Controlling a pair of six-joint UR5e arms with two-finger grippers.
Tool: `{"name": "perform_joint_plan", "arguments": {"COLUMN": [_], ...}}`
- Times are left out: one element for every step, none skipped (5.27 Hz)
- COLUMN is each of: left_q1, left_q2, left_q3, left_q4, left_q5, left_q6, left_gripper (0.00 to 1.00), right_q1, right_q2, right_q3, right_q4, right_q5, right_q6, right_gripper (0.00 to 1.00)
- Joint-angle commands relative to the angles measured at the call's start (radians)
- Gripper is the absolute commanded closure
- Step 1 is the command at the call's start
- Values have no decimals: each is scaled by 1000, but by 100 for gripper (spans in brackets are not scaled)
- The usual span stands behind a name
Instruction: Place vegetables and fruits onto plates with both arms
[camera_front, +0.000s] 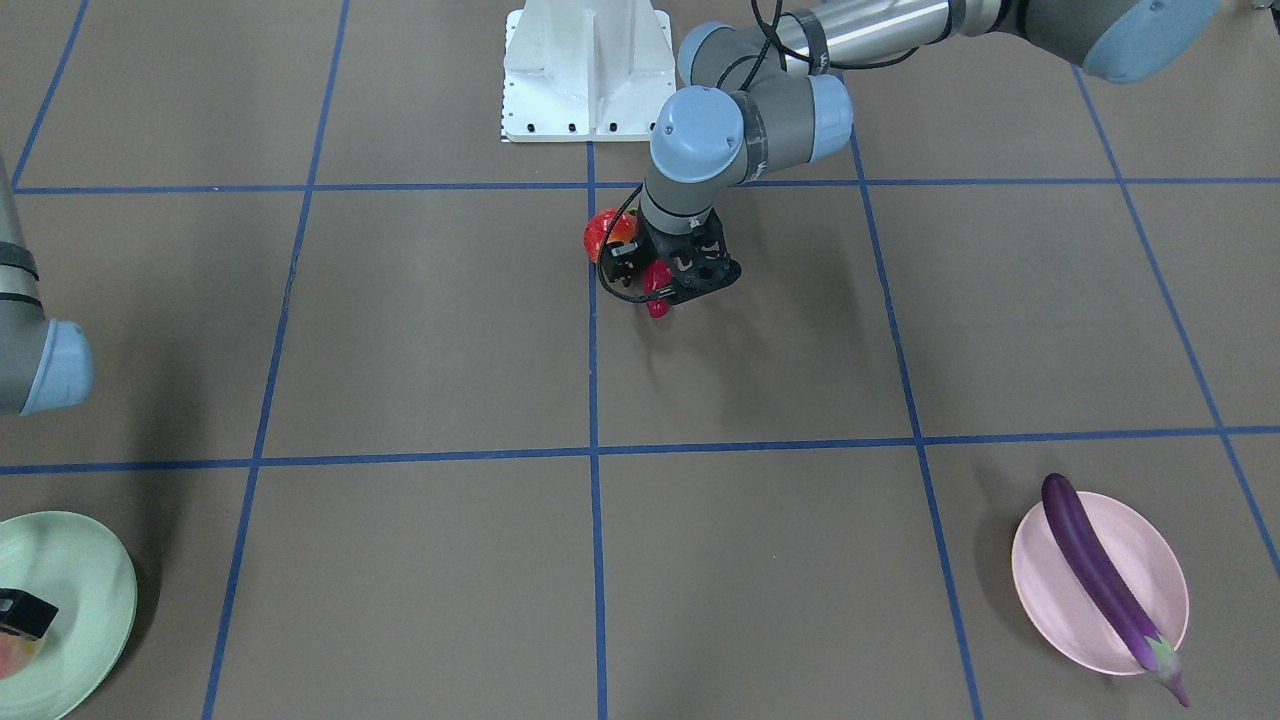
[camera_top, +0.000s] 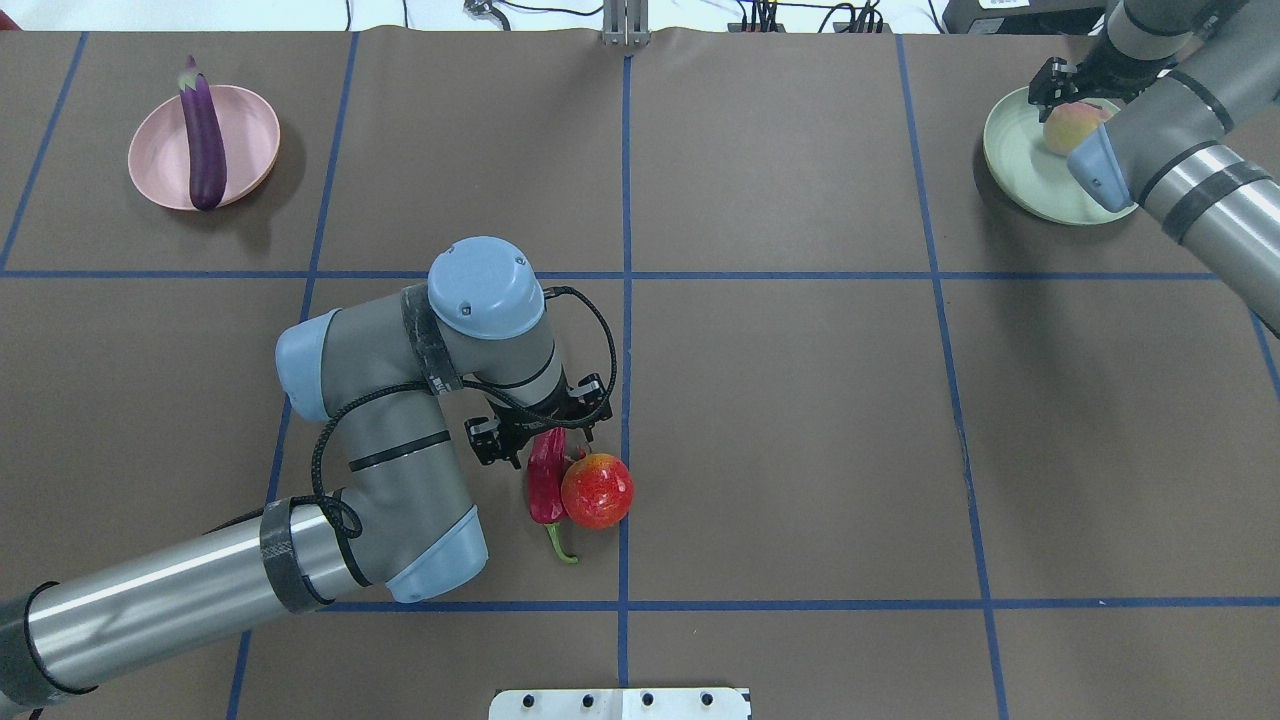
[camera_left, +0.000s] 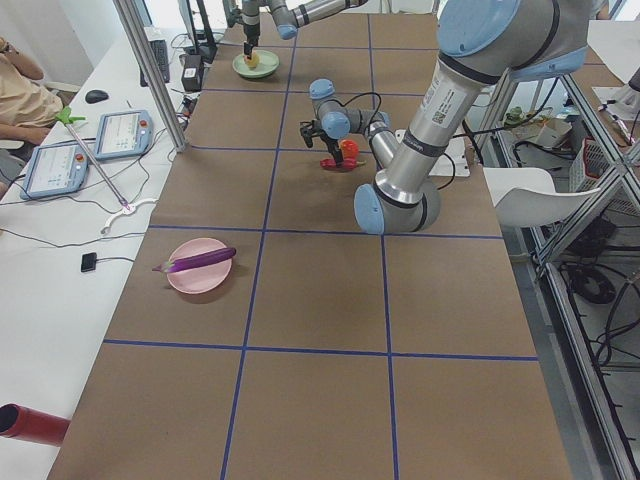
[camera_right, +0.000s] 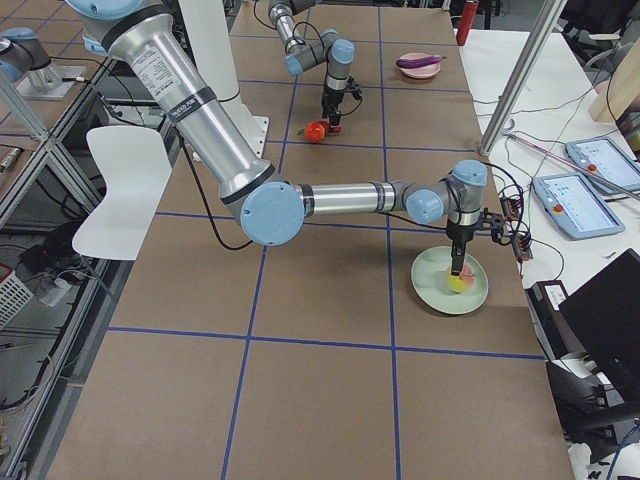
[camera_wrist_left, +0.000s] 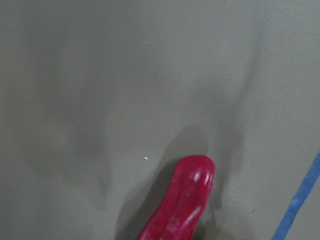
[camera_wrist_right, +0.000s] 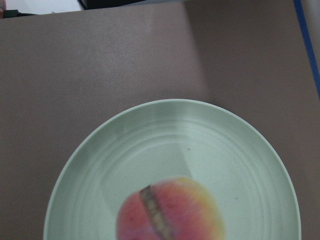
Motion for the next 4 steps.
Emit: {"name": "perform_joint_plan", "arguments": {"left_q1": [2, 2, 2, 0], "left_q2": [1, 0, -2, 0], "left_q3": [4, 4, 0, -6], "left_q4": [1, 1, 1, 3], "left_q5": [0, 0, 0, -3], "left_q6": [-1, -1, -1, 0], "left_gripper": [43, 82, 100, 100], "right_q1": [68, 102, 101, 91], "right_q2": [-1, -16, -110, -204], "right_q3": [12, 39, 187, 325], "right_q4": [-1, -4, -16, -15], "right_q5": [24, 116, 170, 266], "right_q6": [-98, -130, -125, -85], "right_gripper": [0, 0, 0, 0]}}
